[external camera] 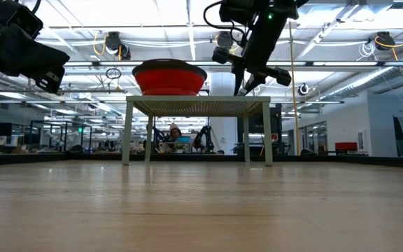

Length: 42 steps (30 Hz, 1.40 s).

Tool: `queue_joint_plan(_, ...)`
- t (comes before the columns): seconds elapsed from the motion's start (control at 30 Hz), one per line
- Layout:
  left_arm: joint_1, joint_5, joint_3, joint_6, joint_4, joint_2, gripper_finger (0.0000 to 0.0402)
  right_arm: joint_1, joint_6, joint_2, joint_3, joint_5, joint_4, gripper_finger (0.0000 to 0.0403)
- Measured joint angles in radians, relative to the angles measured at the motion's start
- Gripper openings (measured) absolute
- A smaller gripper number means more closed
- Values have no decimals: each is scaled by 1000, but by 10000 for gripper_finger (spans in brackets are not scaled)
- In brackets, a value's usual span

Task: Pick & Place Fruit
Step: Put the knife on the shelf

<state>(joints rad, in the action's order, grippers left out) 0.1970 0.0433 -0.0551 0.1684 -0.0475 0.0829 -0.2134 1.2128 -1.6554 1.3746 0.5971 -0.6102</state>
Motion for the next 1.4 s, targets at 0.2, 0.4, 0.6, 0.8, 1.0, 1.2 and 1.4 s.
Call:
queue_joint_plan(0.2, 0, 0, 0, 0, 0, 0, 24, -16, -11, 0, 0, -21, 2, 38)
queue_joint_plan(0.4, 0, 0, 0, 0, 0, 0, 24, -30, -19, 0, 0, -23, 10, 41)
queue_joint_plan(0.6, 0, 0, 0, 0, 0, 0, 24, -30, -20, 0, 0, -23, 9, 42)
queue_joint_plan(0.8, 0, 0, 0, 0, 0, 0, 24, -30, -20, 0, 0, -23, 9, 43)
queue_joint_plan(1.0, 0, 0, 0, 0, 0, 0, 24, -30, -27, 0, 0, -23, 17, 43)
queue_joint_plan(1.2, 0, 0, 0, 1, 0, 0, 24, -30, -55, 0, 0, -24, 55, 43)
queue_joint_plan(1.4, 0, 0, 0, 3, 0, 0, 24, -30, -74, 0, 0, -24, 55, 43)
